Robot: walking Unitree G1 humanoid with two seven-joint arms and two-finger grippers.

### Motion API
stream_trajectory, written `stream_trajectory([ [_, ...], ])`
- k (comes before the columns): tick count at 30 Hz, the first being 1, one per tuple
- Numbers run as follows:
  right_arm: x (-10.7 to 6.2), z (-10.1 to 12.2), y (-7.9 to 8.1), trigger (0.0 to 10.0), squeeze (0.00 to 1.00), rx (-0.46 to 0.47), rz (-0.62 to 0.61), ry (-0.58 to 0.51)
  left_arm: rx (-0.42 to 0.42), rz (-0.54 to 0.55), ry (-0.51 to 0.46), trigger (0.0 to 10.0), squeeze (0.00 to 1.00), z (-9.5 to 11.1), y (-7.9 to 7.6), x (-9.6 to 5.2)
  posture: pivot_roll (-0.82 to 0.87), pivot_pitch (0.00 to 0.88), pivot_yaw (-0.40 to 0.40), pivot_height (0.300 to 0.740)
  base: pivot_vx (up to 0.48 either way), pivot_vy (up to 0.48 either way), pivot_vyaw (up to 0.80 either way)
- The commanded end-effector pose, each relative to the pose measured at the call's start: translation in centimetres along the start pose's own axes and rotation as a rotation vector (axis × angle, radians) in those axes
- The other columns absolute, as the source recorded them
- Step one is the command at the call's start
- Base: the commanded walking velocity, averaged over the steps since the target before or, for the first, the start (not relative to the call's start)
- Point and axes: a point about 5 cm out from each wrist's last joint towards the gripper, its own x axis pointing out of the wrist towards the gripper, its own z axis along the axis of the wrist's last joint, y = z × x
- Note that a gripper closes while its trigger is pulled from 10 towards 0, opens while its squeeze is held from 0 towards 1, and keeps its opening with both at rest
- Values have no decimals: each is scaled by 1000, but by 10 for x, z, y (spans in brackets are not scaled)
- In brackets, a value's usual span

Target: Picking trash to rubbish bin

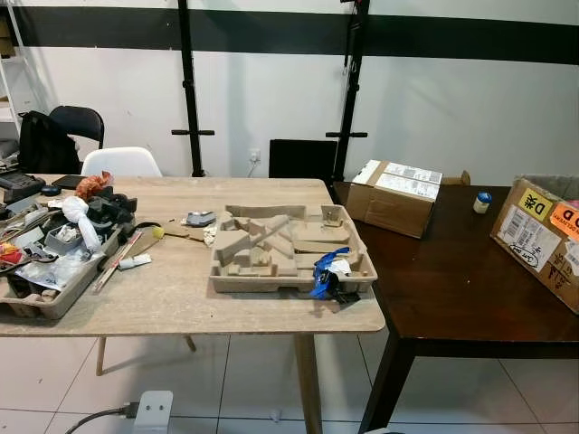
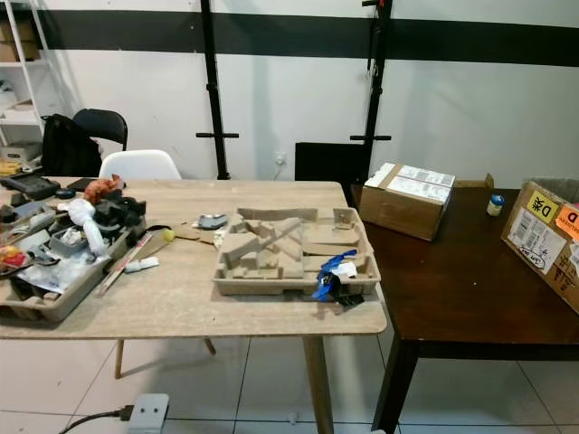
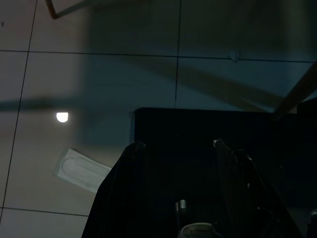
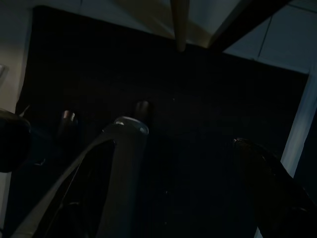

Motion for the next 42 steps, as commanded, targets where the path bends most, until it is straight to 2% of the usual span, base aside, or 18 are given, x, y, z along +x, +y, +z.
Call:
stream_trajectory([
  [1, 0, 2, 2, 10000, 0, 9, 2, -5, 4, 11, 12, 10000, 0, 0, 4, 0, 92, 0, -22, 740, 0, 0, 0],
  [11, 2, -1, 8, 10000, 0, 5, 6, 24, 18, 13, 17, 10000, 0, 2, 5, 1, 96, 0, -18, 740, 0, 0, 0],
  [25, 0, -13, 2, 10000, 0, -9, -16, 55, -1, 15, 12, 10000, 0, 1, 5, 0, 94, 0, -21, 740, 0, 0, 0],
  [42, -1, -21, 3, 10000, 0, 2, -26, 65, -5, -16, 7, 10000, 0, 3, 1, 1, 94, 0, -14, 740, 0, 0, 0],
])
